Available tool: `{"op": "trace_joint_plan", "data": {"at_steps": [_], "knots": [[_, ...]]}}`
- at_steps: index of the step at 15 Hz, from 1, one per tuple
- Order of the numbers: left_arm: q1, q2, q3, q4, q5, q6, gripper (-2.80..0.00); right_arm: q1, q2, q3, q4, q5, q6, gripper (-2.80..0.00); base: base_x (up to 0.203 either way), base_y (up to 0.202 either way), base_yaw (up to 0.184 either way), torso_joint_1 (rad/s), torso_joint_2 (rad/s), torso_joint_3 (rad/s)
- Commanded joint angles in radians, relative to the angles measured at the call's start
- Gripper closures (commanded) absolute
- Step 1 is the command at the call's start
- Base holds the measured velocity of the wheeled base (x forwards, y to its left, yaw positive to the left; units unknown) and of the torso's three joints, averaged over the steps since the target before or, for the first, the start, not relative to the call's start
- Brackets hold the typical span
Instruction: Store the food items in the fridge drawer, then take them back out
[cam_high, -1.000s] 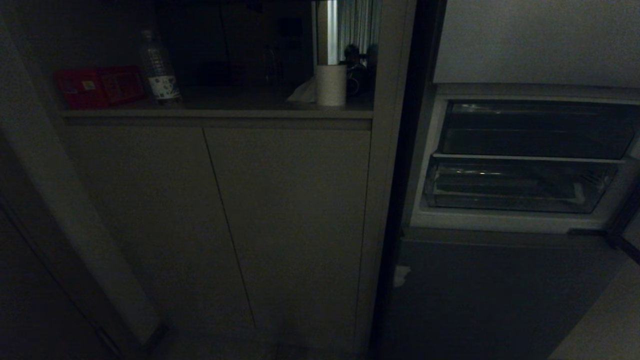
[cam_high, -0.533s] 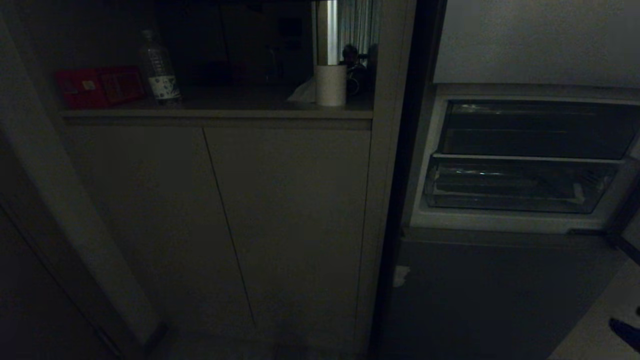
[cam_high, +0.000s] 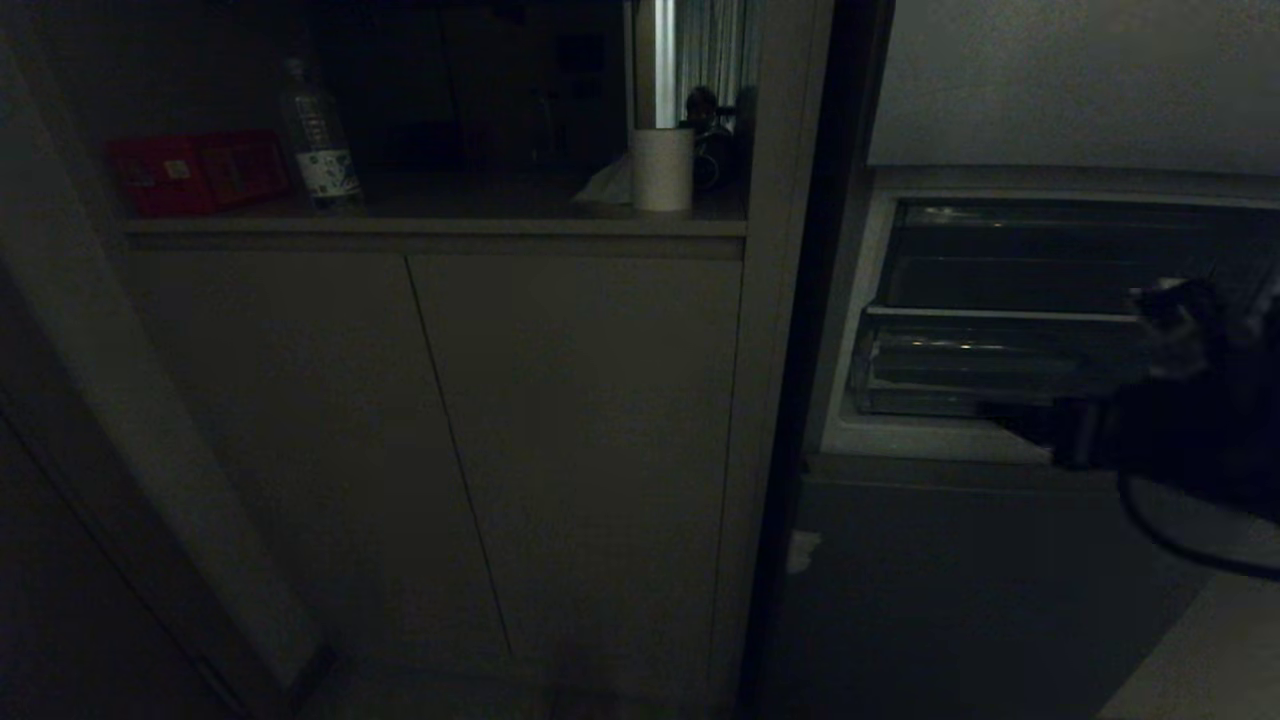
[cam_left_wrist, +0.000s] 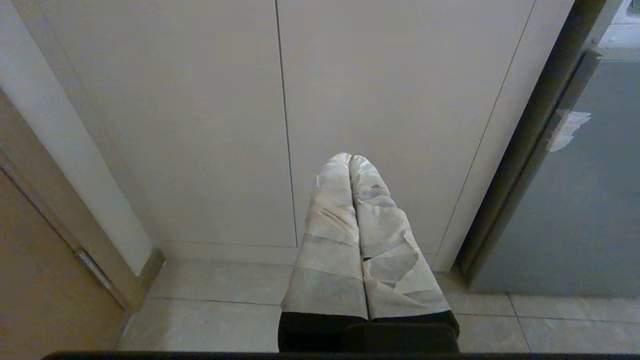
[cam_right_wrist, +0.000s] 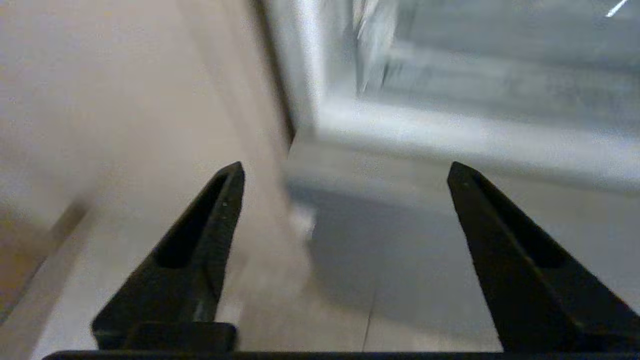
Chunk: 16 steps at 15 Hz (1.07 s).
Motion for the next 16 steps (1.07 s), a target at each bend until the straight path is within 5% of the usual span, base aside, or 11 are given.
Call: {"op": "trace_joint_plan", "data": {"at_steps": [1,4,8,16], "knots": [[0.000,0.002,0.000,0.000,0.000,-0.001,0.00,0.037,0.290,-0.137,-0.096,-0.064,0.013,-2.80,0.000,0.000,0.000,0.000,0.00,0.000],[0.000,0.002,0.000,0.000,0.000,-0.001,0.00,0.077,0.441,-0.306,-0.170,-0.199,0.023,-2.80,0.000,0.000,0.000,0.000,0.00,0.000],[0.000,0.002,0.000,0.000,0.000,-0.001,0.00,0.086,0.516,-0.403,-0.180,-0.280,0.016,-2.80,0.000,0.000,0.000,0.000,0.00,0.000],[0.000,0.002,0.000,0.000,0.000,-0.001,0.00,0.083,0.588,-0.461,-0.228,-0.295,0.026,-2.80,0.000,0.000,0.000,0.000,0.00,0.000]]}}
